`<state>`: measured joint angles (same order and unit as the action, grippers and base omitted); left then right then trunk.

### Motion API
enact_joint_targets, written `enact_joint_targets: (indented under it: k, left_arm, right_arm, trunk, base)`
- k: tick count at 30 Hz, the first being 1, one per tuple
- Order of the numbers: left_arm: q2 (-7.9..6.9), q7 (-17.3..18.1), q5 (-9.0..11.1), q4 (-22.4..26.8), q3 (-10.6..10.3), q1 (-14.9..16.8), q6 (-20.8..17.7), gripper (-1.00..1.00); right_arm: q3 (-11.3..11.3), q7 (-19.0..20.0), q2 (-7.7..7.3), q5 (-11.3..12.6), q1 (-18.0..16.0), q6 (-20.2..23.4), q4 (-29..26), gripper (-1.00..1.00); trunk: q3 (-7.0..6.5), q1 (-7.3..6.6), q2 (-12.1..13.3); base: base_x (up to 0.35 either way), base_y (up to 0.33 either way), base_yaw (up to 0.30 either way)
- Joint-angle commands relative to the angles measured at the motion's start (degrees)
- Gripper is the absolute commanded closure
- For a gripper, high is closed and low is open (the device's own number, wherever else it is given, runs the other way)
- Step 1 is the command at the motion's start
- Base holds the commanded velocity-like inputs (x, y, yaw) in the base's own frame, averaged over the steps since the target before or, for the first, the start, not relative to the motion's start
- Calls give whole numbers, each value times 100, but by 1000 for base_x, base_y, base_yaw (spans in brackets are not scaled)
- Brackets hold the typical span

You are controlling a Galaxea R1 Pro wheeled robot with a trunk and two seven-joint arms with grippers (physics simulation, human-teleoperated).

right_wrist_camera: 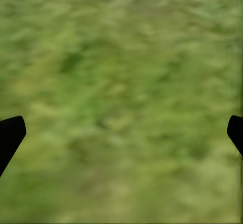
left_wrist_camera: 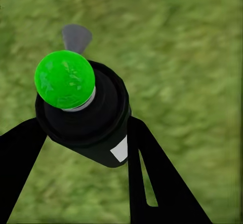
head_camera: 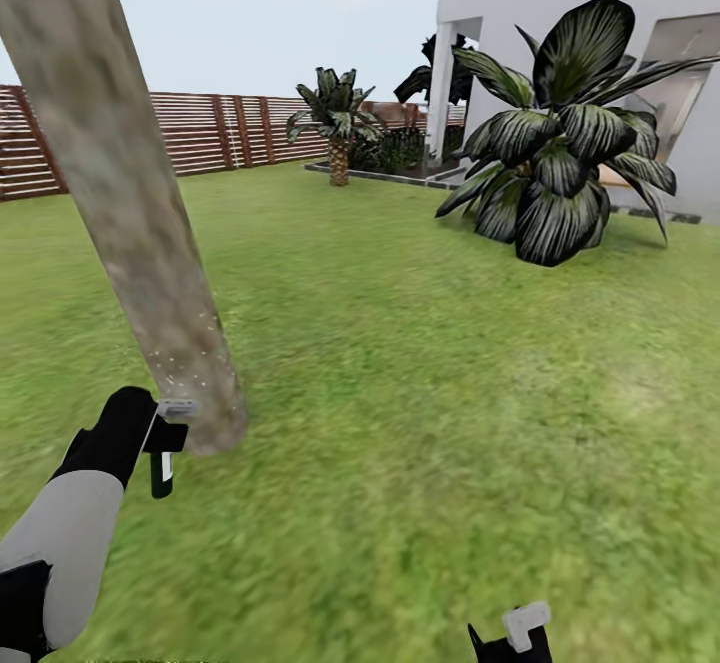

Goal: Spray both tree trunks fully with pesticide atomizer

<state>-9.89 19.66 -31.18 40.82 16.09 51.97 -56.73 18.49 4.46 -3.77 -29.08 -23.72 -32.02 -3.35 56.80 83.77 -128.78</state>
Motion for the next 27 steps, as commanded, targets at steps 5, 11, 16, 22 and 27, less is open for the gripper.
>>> enact_joint_targets:
  k: [5,11,16,22,27]
  left_arm:
    - [-15,55,-72,-7,34,-1,-12,100]
    - [-11,55,-68,-12,35,-3,-10,100]
    - [4,55,-62,-12,26,-3,-9,100]
    - [5,55,-63,-12,26,-3,-9,100]
    - [5,55,-64,-12,26,-3,-14,100]
  right_arm:
    - [50,47,2,-10,-1,-15,2,-100]
    - [50,51,4,-10,-1,-15,1,-100]
    - [50,54,3,-9,-2,-15,1,-100]
    - [50,54,-1,-10,-3,-15,1,-100]
    - [50,55,-1,-9,-1,-15,1,-100]
  trunk:
    - [5,0,-2]
    - [5,0,-2]
    - [5,0,-2]
    - [5,0,-2]
    - [5,0,-2]
  base:
    - [68,-273,268]
    - [86,-272,277]
    - [172,-249,208]
    - [159,-247,10]
    - [98,-267,0]
